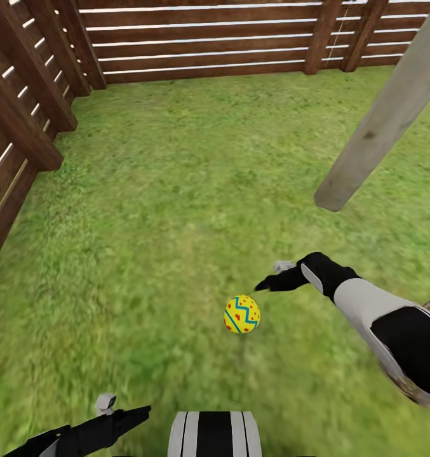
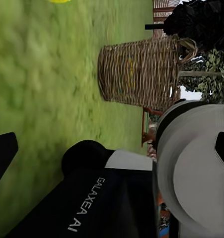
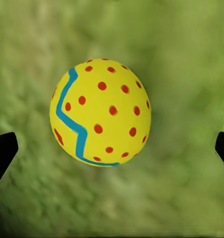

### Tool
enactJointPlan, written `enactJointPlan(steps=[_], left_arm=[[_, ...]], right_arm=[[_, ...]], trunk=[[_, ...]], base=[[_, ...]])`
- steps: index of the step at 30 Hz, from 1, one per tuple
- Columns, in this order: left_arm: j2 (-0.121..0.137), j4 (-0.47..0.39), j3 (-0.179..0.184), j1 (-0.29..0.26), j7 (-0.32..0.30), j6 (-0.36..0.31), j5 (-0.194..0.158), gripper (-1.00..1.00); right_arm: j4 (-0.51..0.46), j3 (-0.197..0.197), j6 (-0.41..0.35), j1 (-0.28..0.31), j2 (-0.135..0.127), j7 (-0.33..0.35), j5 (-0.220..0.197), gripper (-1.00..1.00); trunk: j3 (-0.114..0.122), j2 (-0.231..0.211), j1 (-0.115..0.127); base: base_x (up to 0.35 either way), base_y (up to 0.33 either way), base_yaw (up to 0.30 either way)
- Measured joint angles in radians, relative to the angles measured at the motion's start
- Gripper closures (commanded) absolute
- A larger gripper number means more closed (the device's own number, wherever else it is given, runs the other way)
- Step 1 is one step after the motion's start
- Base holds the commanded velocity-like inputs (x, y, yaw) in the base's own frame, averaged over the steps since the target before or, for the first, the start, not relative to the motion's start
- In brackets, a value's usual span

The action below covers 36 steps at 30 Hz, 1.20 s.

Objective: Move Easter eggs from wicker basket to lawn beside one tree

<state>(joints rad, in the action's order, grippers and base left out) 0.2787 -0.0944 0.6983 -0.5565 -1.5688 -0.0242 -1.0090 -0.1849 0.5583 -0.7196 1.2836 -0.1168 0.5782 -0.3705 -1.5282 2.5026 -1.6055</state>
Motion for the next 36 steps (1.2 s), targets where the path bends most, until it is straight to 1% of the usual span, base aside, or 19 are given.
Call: enactJointPlan(steps=[9,12,17,19,22,25,29,31,33,36], left_arm=[[-0.001,0.0,0.0,0.0,0.0,-0.001,0.0,-1.0],[-0.002,0.0,0.0,0.0,0.0,-0.001,0.0,-1.0],[-0.004,0.0,0.0,0.0,0.021,-0.003,0.0,-1.0],[-0.004,0.0,0.0,0.0,0.028,-0.003,0.0,-1.0],[-0.005,0.0,0.0,0.0,0.034,-0.003,0.0,-1.0],[-0.006,0.0,0.0,0.0,0.036,-0.004,0.0,-1.0],[-0.004,0.0,0.0,0.0,0.037,-0.004,0.0,-1.0],[-0.003,0.0,0.0,0.0,0.037,-0.005,0.0,-1.0],[-0.003,0.0,0.0,0.0,0.037,-0.005,0.0,-1.0],[-0.003,0.0,0.0,0.0,0.037,-0.005,0.0,-1.0]], right_arm=[[0.001,0.004,-0.005,0.0,-0.041,0.002,0.002,-1.0],[0.001,0.005,-0.005,0.0,-0.049,0.002,0.018,-1.0],[0.001,0.004,-0.011,0.0,-0.055,0.002,0.068,-1.0],[0.001,0.004,-0.034,0.0,-0.059,0.002,0.09,-1.0],[-0.001,0.003,-0.064,0.0,-0.061,0.001,0.102,-1.0],[-0.002,0.003,-0.075,0.0,-0.063,0.001,0.111,-1.0],[-0.005,0.002,-0.082,0.0,-0.068,0.002,0.142,-1.0],[-0.007,0.0,-0.084,0.0,-0.069,0.002,0.165,-1.0],[-0.01,0.0,-0.091,0.0,-0.069,0.005,0.176,-1.0],[-0.013,0.001,-0.124,0.0,-0.069,0.018,0.185,-1.0]], trunk=[[0.035,-0.002,0.004],[0.046,-0.003,0.005],[0.062,-0.038,0.024],[0.068,-0.052,0.032],[0.078,-0.073,0.044],[0.087,-0.094,0.055],[0.1,-0.122,0.07],[0.106,-0.136,0.078],[0.112,-0.15,0.086],[0.122,-0.171,0.097]], base=[[0.0,0.0,0.0],[0.0,0.0,0.0],[0.0,0.0,0.0],[0.0,0.0,0.0],[0.0,0.0,0.0],[0.0,0.0,0.0],[0.0,0.0,0.0],[0.0,0.0,0.0],[0.0,0.0,0.0],[0.0,0.0,0.0]])
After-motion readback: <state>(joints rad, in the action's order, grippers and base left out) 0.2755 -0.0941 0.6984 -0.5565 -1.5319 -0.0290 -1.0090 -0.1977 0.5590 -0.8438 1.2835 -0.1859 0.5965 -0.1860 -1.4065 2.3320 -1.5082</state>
